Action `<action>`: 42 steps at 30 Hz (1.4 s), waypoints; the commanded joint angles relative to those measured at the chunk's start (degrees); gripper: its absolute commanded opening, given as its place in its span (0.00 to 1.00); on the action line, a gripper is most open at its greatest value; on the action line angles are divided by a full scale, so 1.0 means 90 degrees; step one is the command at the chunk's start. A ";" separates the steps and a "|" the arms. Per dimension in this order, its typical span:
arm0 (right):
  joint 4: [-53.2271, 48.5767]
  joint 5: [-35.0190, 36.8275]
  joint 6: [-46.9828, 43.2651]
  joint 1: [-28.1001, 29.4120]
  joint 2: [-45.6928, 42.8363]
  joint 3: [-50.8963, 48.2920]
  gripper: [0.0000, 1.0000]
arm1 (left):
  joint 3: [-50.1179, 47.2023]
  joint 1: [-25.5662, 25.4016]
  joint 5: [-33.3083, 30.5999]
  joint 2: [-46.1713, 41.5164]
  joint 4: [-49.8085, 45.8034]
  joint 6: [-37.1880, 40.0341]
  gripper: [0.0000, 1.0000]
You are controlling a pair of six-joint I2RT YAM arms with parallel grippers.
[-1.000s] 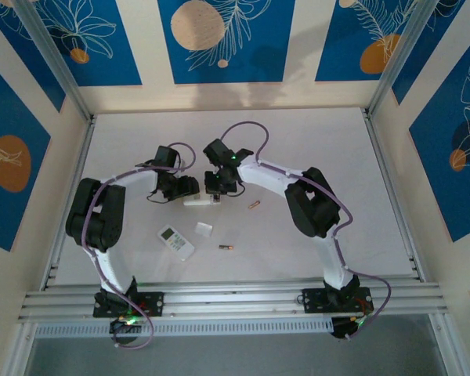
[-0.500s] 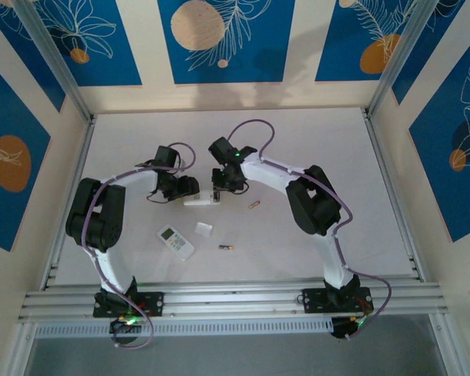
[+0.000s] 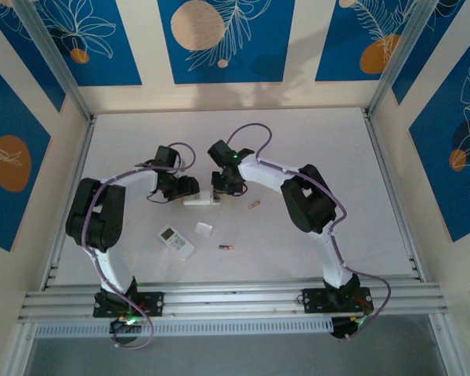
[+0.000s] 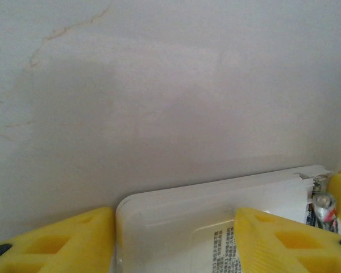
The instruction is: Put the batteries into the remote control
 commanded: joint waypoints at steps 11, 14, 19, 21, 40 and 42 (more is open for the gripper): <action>-0.0126 0.0101 -0.0143 0.0134 -0.0578 0.0026 0.21 | -0.0085 -0.0062 0.0410 0.0093 -0.0493 -0.0058 0.58; -0.0152 0.0275 -0.0324 0.0194 -0.0566 -0.0089 0.25 | -0.0103 -0.0063 0.0415 0.0068 -0.0501 -0.0048 0.58; -0.0263 0.0581 -0.0656 0.0123 -0.0535 -0.0360 0.40 | -0.0132 -0.0062 0.0390 0.0048 -0.0489 -0.0034 0.58; -0.0360 0.0687 -0.0896 0.0097 -0.0519 -0.0401 0.45 | -0.0140 -0.0062 0.0412 0.0060 -0.0476 -0.0048 0.58; -0.0467 0.0677 -0.1403 -0.0272 -0.0322 -0.0410 0.21 | -0.0154 -0.0062 0.0396 0.0033 -0.0460 -0.0063 0.58; -0.0514 0.0661 -0.1371 -0.0273 -0.0312 -0.0390 0.17 | -0.0157 -0.0062 0.0415 0.0050 -0.0450 -0.0078 0.58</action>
